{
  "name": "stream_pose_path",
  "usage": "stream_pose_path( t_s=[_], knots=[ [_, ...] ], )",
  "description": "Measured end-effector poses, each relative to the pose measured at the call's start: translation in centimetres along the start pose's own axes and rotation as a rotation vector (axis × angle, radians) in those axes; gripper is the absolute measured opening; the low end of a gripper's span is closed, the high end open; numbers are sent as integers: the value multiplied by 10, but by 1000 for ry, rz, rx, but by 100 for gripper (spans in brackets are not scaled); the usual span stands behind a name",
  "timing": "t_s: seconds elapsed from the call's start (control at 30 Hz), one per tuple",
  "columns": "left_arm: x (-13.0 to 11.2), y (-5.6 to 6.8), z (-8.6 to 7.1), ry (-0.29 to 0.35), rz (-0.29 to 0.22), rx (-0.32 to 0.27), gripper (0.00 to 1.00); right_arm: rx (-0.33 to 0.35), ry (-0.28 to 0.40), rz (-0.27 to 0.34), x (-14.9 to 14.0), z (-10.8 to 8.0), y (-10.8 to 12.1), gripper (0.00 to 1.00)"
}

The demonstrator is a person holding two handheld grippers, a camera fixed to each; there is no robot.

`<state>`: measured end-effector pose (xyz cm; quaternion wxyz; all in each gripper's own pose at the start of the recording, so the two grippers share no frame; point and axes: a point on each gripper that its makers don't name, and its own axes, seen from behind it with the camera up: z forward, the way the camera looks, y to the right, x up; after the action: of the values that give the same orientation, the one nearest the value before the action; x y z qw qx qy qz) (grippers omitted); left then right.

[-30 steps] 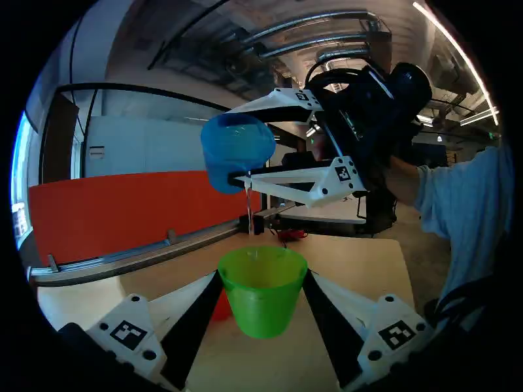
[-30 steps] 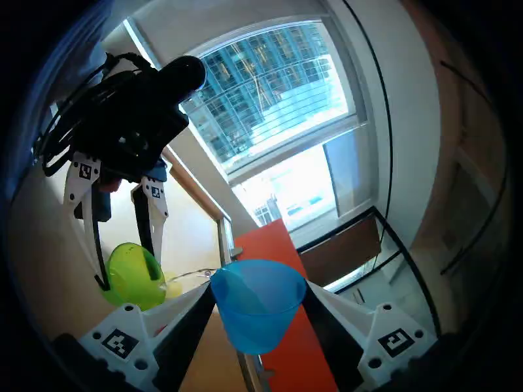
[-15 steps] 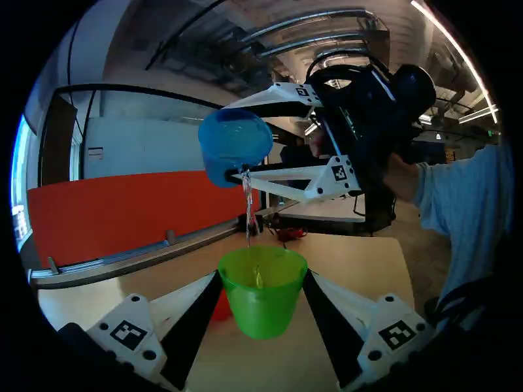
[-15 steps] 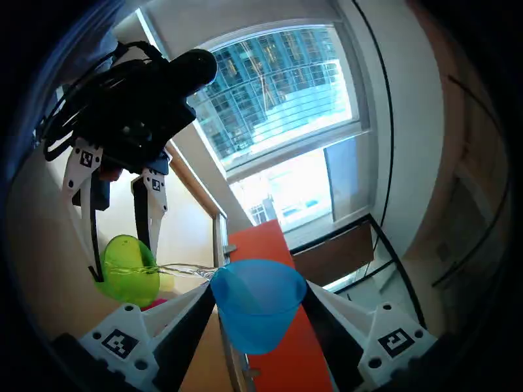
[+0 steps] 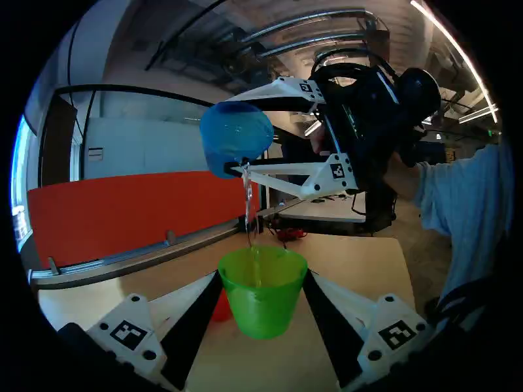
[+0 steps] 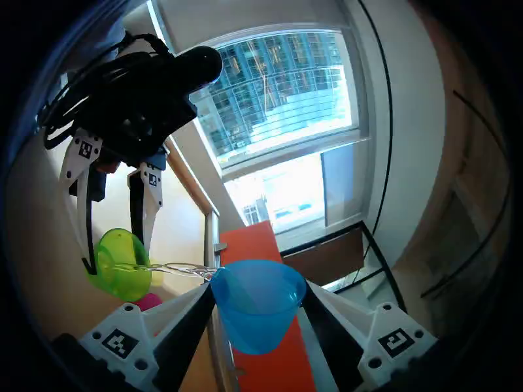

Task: Pour water

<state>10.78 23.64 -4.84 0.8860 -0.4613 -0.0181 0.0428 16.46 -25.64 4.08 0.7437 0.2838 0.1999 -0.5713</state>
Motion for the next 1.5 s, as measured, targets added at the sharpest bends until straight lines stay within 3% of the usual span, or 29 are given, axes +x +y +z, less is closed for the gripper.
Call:
stream_pose_path(
  t_s=[1.5],
  knots=[
    [3, -4, 0, 10, 1, 7, 87, -7, -14, -221, 18, 9, 17, 92]
  ],
)
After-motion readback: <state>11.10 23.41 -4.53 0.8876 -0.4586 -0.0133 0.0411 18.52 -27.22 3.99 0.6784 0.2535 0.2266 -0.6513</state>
